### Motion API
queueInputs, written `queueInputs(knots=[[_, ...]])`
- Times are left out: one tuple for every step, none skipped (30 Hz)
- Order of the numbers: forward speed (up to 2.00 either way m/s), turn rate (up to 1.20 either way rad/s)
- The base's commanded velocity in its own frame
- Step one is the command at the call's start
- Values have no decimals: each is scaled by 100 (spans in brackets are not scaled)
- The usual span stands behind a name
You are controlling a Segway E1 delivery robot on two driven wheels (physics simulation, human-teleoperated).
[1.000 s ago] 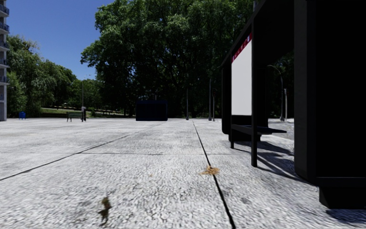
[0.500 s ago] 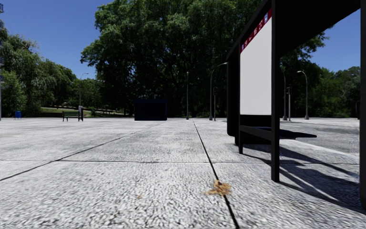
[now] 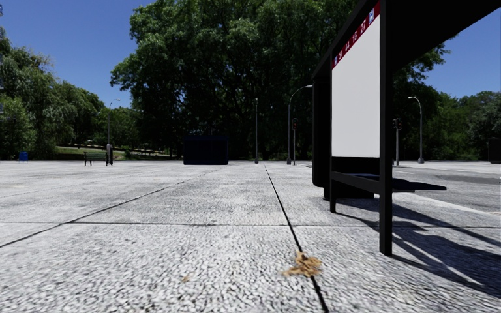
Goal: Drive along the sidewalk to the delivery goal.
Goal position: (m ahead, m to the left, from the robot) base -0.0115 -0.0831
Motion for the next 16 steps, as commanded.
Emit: queueInputs(knots=[[0, 0], [0, 0], [0, 0], [0, 0], [0, 0], [0, 0], [0, 0], [0, 0], [0, 0], [0, 0], [0, 0], [0, 0], [0, 0], [0, 0], [0, 0], [0, 0]])
